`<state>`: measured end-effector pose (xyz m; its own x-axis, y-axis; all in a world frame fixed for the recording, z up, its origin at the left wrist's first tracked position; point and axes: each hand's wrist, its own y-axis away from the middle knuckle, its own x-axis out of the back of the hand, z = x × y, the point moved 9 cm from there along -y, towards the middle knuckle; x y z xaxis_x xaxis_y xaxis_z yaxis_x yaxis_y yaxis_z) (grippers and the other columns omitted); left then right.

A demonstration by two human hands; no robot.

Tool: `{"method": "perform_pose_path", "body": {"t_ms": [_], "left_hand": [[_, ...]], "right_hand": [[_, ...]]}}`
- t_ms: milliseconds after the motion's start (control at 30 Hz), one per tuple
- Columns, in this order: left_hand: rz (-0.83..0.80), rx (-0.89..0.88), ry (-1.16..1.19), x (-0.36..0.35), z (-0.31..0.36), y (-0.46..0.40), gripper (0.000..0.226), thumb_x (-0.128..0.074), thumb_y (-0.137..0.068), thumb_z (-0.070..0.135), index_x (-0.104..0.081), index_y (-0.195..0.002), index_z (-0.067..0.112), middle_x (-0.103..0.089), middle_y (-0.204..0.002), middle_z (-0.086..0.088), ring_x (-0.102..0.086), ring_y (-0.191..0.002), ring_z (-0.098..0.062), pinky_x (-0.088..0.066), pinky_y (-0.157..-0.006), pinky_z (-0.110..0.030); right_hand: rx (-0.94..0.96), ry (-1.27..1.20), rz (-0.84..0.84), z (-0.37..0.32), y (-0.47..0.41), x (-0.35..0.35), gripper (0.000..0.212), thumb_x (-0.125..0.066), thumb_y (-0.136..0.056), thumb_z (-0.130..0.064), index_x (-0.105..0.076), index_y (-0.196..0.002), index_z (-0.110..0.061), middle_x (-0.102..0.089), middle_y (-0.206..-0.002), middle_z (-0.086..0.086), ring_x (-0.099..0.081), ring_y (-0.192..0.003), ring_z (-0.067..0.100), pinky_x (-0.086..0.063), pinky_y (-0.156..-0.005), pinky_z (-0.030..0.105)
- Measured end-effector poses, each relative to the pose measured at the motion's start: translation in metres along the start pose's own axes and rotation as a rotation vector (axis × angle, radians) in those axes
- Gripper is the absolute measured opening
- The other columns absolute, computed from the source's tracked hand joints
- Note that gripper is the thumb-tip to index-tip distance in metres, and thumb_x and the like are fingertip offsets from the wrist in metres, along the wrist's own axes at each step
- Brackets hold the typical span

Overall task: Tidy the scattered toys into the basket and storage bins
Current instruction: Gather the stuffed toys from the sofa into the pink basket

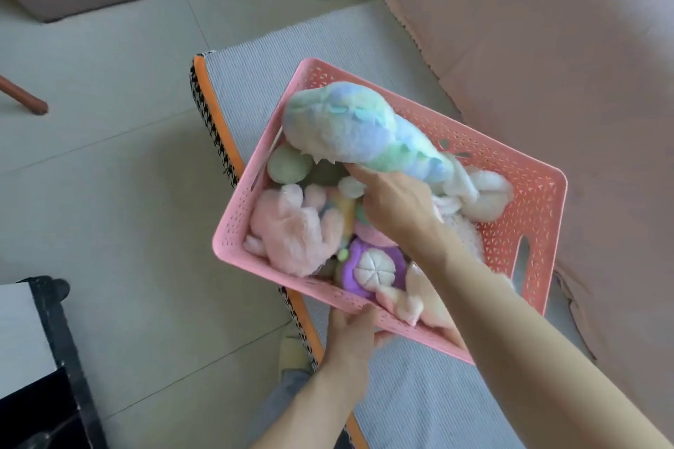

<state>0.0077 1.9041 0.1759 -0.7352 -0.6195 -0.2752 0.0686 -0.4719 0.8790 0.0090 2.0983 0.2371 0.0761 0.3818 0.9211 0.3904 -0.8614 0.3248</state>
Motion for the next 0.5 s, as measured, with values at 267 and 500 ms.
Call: {"method": "perform_pose_path", "body": {"t_ms": [267,500], "left_hand": [[-0.077,-0.031,-0.058,-0.012,0.008,0.005,0.037,-0.037,-0.083,-0.015,-0.056,-0.111,-0.001,-0.064,-0.103,-0.027,-0.068,-0.089,-0.029,-0.058,-0.077,-0.044],[-0.197,-0.113,-0.072,-0.026,0.019,0.006,0.061,-0.032,-0.084,-0.019,-0.067,-0.056,0.023,-0.067,-0.061,-0.001,-0.065,-0.058,-0.010,-0.054,-0.053,-0.024]], "right_hand": [[-0.016,-0.228,0.053,-0.010,-0.027,0.010,0.055,-0.038,-0.095,-0.034,-0.018,-0.145,-0.044,-0.008,-0.158,-0.002,-0.007,-0.144,0.027,-0.007,-0.110,0.062],[-0.150,-0.255,-0.042,0.004,-0.094,-0.044,0.050,-0.029,-0.099,-0.030,-0.016,-0.145,-0.046,-0.015,-0.154,0.007,-0.010,-0.142,0.032,0.004,-0.110,0.064]]}}
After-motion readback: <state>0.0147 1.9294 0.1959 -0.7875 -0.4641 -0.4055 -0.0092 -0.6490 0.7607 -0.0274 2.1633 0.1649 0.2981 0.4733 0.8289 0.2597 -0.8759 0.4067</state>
